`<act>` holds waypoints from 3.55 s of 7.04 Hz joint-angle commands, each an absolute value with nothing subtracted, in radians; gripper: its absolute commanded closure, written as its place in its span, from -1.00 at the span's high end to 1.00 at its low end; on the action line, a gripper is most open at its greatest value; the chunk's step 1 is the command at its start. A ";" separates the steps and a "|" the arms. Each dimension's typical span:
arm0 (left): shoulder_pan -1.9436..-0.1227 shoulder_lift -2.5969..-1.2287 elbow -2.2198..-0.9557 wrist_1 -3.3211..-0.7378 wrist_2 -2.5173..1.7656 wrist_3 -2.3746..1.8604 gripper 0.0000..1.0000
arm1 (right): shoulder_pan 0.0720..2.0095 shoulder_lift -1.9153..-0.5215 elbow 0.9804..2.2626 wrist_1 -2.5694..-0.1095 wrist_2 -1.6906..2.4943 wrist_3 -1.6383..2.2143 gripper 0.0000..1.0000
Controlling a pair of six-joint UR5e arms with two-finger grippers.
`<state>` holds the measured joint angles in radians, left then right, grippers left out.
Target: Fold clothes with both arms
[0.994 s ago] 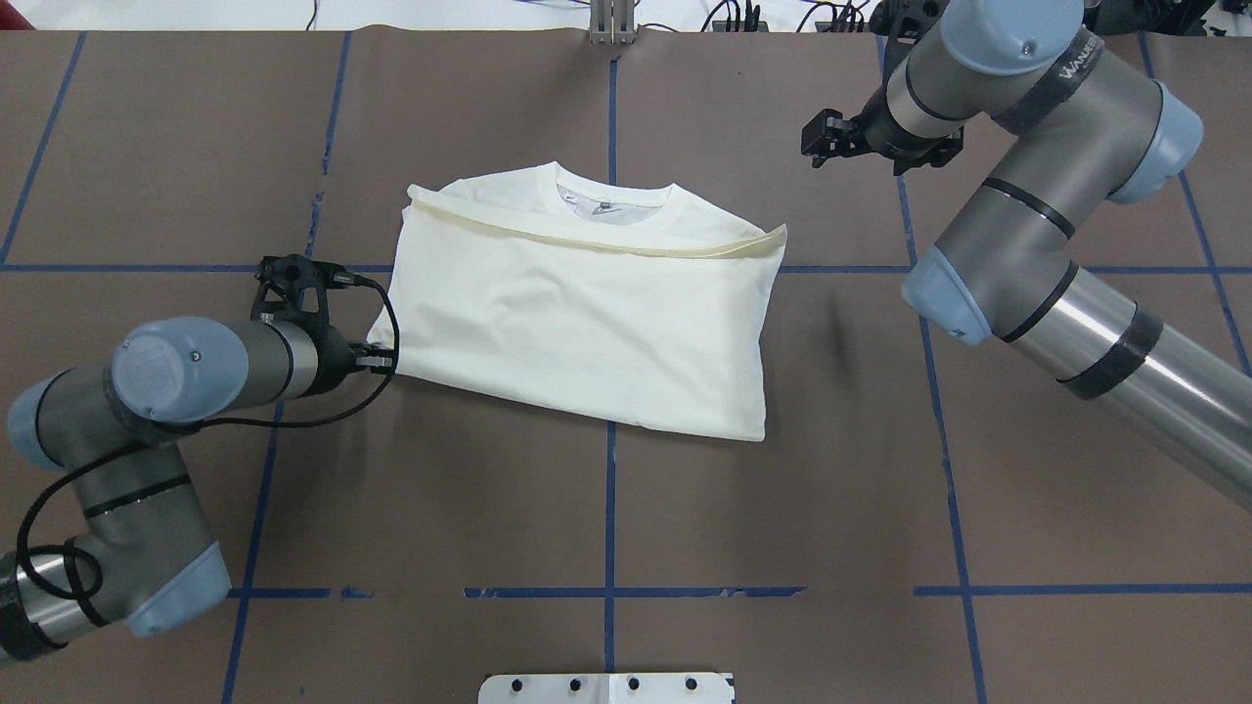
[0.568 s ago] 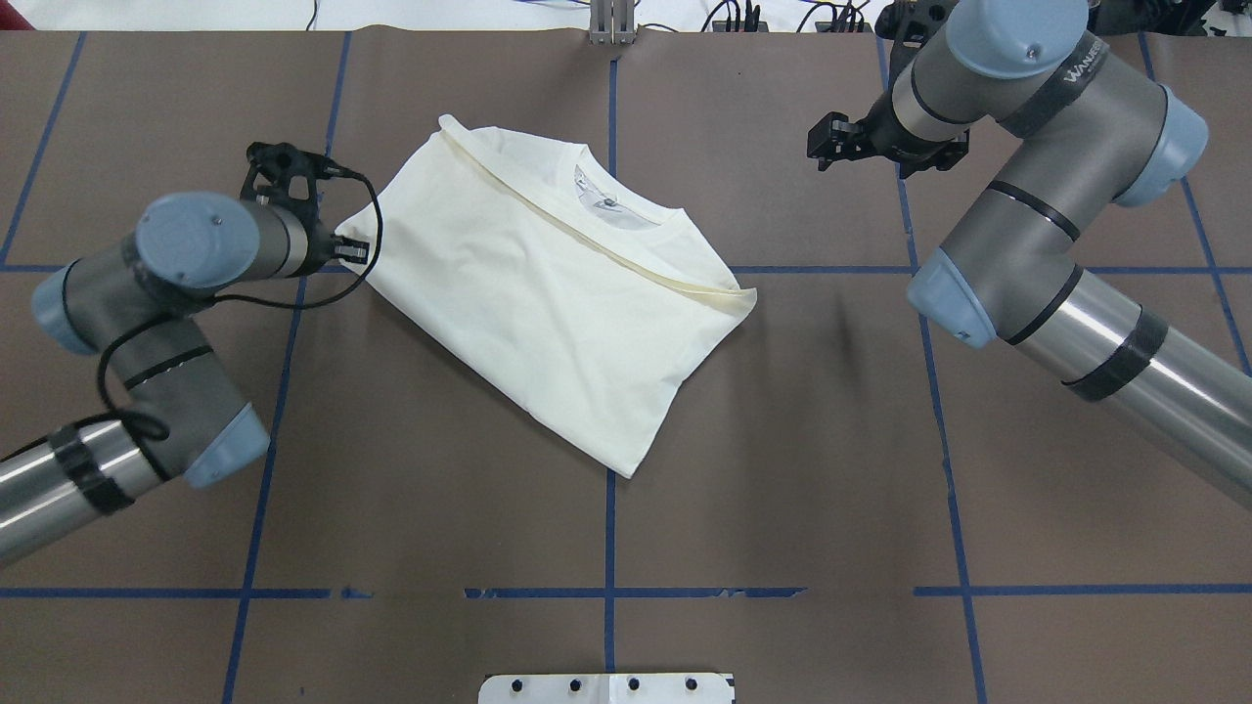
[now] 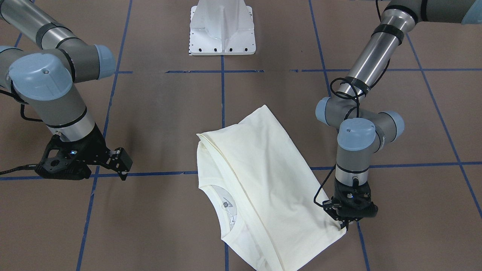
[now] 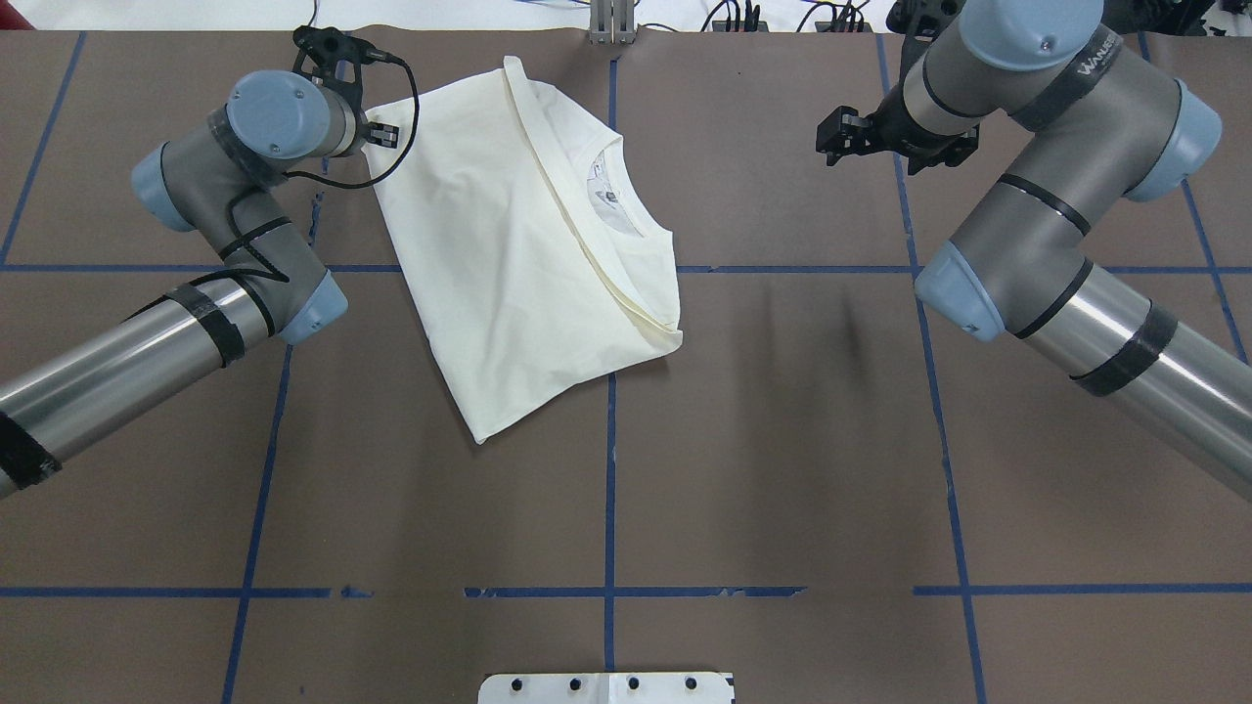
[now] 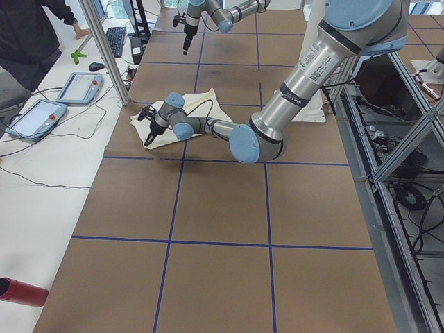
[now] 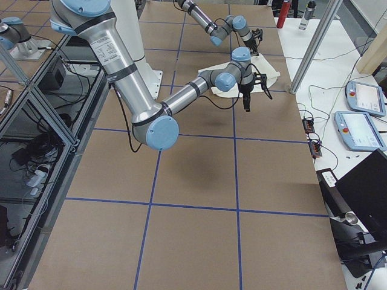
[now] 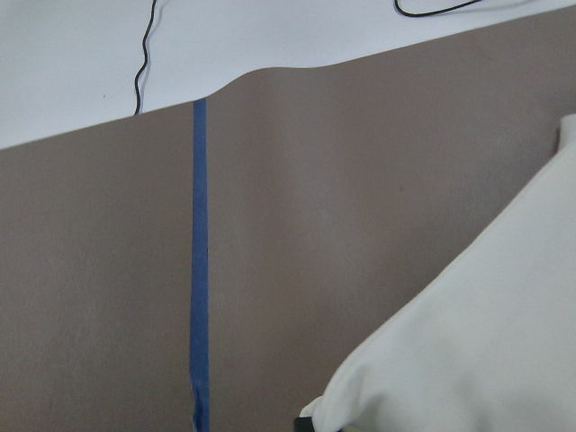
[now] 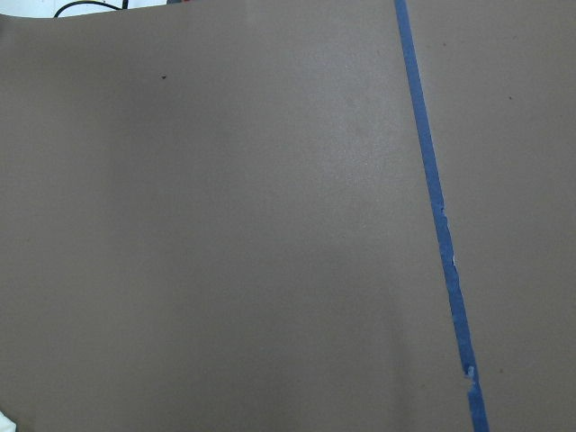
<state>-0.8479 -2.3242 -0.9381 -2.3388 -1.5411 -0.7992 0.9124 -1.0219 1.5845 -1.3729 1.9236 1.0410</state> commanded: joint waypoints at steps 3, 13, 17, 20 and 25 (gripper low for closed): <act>-0.961 -2.228 -1.082 -2.393 -1.747 -0.582 1.00 | 0.888 -0.999 1.582 -1.373 1.919 1.074 1.00; -0.960 -2.103 -1.292 -2.390 -1.827 -0.601 1.00 | 0.602 -0.804 1.434 -1.378 1.702 1.516 0.40; -0.953 -2.097 -1.292 -2.391 -1.827 -0.626 1.00 | 0.542 -0.781 1.370 -1.381 1.641 1.519 0.10; -0.951 -2.089 -1.292 -2.393 -1.827 -0.627 1.00 | 0.512 -0.782 1.368 -1.384 1.611 1.519 0.06; -0.951 -2.088 -1.292 -2.393 -1.827 -0.629 1.00 | 0.509 -0.782 1.368 -1.387 1.611 1.520 -1.00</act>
